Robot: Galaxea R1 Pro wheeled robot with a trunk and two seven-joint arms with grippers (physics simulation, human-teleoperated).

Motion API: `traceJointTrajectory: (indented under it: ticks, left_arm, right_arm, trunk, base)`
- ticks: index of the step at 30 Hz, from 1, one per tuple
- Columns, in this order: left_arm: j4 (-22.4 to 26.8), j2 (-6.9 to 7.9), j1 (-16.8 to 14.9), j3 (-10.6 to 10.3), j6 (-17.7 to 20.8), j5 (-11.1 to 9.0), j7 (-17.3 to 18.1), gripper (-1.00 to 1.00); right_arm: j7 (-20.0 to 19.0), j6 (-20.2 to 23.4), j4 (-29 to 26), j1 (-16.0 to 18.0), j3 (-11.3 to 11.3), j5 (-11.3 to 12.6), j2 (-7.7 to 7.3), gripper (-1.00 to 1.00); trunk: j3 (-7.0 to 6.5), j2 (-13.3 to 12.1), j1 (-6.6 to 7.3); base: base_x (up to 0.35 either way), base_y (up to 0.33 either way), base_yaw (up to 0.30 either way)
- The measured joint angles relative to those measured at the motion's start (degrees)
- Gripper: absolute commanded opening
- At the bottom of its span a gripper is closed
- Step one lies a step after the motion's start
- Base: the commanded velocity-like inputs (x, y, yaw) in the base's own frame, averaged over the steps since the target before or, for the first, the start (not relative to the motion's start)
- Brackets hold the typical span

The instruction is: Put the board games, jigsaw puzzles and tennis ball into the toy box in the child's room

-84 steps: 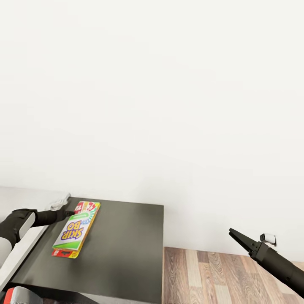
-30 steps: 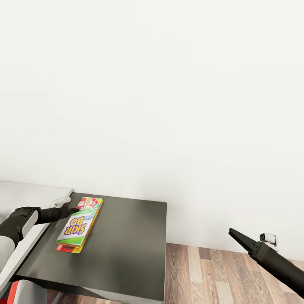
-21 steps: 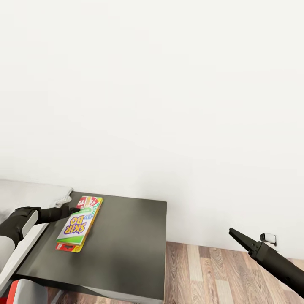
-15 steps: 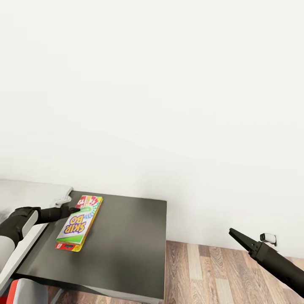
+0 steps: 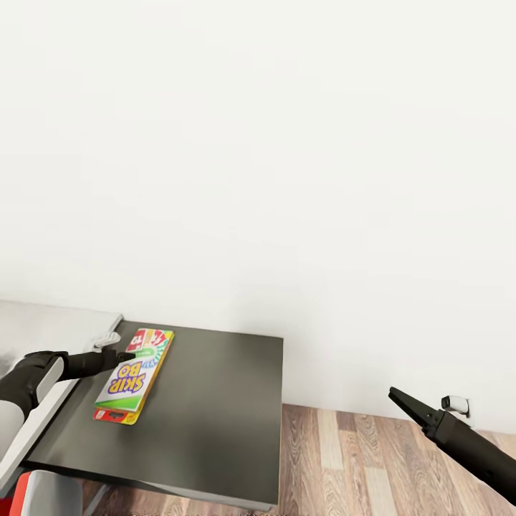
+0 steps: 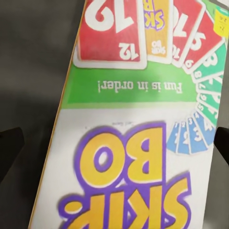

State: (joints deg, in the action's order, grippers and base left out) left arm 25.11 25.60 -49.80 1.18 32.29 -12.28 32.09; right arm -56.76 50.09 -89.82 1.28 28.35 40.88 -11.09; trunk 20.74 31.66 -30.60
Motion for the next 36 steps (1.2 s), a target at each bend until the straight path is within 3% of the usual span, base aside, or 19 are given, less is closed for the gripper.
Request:
traceJointTrajectory:
  ticks: [17, 36]
  left_arm:
    - [0.0, 0.05, 0.0, 0.0, 0.0, 0.0, 2.9, 1.00]
    - [0.0, 0.43, 0.0, -0.1, -1.8, 0.1, 3.2, 1.00]
  right_arm:
    - [0.0, 0.0, 0.0, 0.0, 0.0, 0.0, -0.05, 1.00]
    - [0.0, 0.0, 0.0, 0.0, 0.0, 0.0, 0.14, 1.00]
  trunk:
    - [1.22, 0.0, 0.00]
    - [2.57, 0.0, 0.00]
  base:
    - [0.000, 0.000, 0.000]
    - [0.000, 0.000, 0.000]
